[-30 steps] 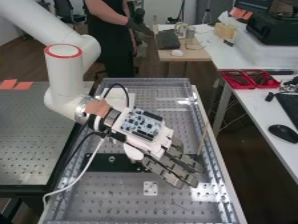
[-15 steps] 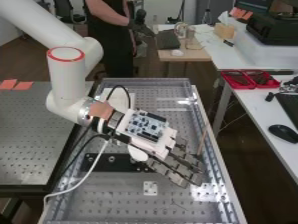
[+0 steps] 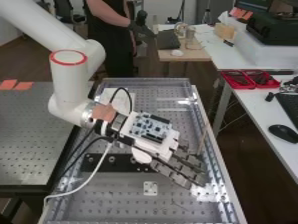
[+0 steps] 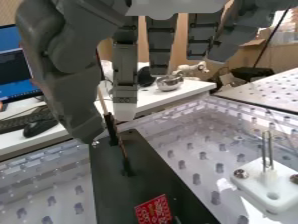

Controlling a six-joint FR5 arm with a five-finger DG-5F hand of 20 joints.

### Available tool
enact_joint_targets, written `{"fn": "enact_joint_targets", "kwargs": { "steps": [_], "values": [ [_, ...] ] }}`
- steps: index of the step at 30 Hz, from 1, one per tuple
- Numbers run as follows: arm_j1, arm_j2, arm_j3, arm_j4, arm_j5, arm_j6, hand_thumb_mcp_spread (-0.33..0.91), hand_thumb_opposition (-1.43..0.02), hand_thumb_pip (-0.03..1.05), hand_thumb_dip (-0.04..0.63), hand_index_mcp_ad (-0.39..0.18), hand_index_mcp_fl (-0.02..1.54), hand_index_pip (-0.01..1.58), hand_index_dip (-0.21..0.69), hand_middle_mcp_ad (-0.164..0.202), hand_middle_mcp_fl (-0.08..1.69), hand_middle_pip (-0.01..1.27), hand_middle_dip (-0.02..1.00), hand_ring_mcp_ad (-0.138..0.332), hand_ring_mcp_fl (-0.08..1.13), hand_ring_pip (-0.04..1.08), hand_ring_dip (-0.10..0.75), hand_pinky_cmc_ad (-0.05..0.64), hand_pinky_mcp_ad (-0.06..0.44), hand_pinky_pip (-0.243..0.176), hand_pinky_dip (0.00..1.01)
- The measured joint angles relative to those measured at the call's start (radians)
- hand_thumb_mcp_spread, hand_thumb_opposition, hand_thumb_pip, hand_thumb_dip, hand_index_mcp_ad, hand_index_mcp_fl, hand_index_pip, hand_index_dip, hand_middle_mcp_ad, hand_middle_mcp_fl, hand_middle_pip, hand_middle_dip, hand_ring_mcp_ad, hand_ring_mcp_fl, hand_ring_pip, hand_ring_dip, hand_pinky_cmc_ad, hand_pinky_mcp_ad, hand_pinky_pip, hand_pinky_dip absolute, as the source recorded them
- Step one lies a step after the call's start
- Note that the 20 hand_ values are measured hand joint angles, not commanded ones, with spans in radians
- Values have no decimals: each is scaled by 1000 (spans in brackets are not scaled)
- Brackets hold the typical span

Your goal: Grab the drill bit and place it in the clear container

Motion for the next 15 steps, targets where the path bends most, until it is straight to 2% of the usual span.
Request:
{"fn": "enact_joint_targets", "kwargs": {
  "steps": [15],
  "values": [
    [-8,-11,6,10,-3,1,480,-785,585,253,-87,202,1375,297,52,162,119,202,164,-12,106,35,216,117,-59,180]
  ]
}}
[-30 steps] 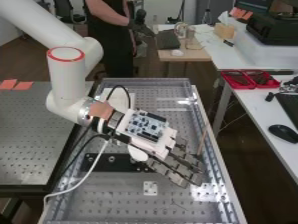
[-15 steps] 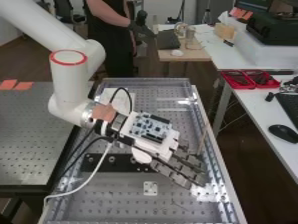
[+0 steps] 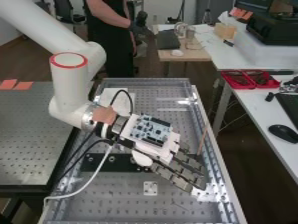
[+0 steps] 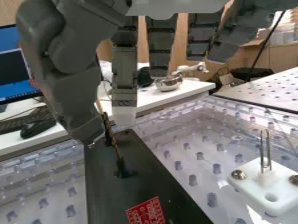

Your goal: Grab the drill bit and place it in the clear container

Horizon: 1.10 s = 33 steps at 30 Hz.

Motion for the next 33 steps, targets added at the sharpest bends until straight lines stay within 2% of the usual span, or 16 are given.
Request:
{"fn": "enact_joint_targets", "kwargs": {
  "steps": [12,14,16,33],
  "values": [
    [-4,-5,5,4,-11,6,492,-803,538,253,-93,262,1375,293,51,182,119,202,164,0,101,42,227,117,-58,180],
    [-5,-7,8,3,-8,6,492,-801,538,253,-93,271,1374,293,49,183,119,204,166,0,101,42,229,117,-61,176],
    [-7,-9,11,3,-12,8,496,-813,538,253,-93,271,1374,293,51,183,119,202,166,0,103,42,232,119,-44,180],
    [-8,-16,19,4,-24,6,497,-812,538,253,-93,304,1367,288,51,176,119,204,162,12,108,42,244,115,-45,180]
  ]
}}
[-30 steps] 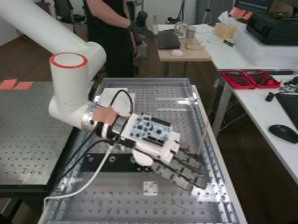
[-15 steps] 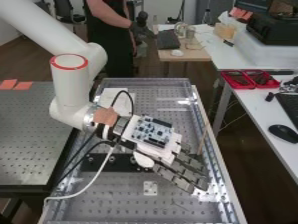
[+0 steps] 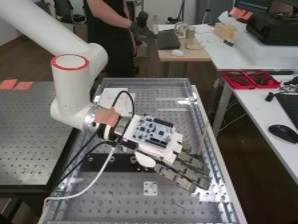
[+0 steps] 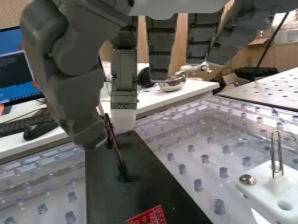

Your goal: Grab the drill bit and place it in the clear container

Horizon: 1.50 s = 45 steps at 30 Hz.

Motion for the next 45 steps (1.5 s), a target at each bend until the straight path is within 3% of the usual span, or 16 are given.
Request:
{"fn": "enact_joint_targets", "kwargs": {
  "steps": [8,23,29,45],
  "values": [
    [2,0,-1,7,8,-4,585,-883,539,253,-122,457,1422,269,51,197,119,204,162,12,108,42,243,115,-45,180],
    [3,-3,0,3,0,4,597,-895,511,253,-120,506,1403,284,51,215,119,204,161,33,110,42,262,126,-45,180],
    [2,-2,3,-10,3,-2,565,-880,557,251,-126,372,1326,279,51,213,119,202,164,30,110,42,258,124,-45,180],
    [4,16,-17,12,-7,-2,515,-850,581,253,-126,325,1299,243,51,194,115,202,159,24,110,40,262,126,-45,180]
  ]
}}
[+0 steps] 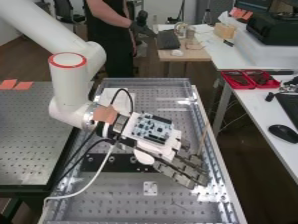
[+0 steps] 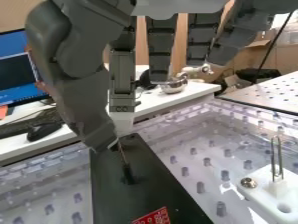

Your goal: Grab the drill bit and place it in the clear container

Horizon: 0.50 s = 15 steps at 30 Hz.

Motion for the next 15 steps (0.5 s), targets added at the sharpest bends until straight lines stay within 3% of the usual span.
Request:
{"fn": "enact_joint_targets", "kwargs": {
  "steps": [15],
  "values": [
    [2,-11,16,-3,-4,-11,515,-850,581,253,-126,346,1297,236,51,194,115,202,162,19,110,40,262,126,-45,180]
  ]
}}
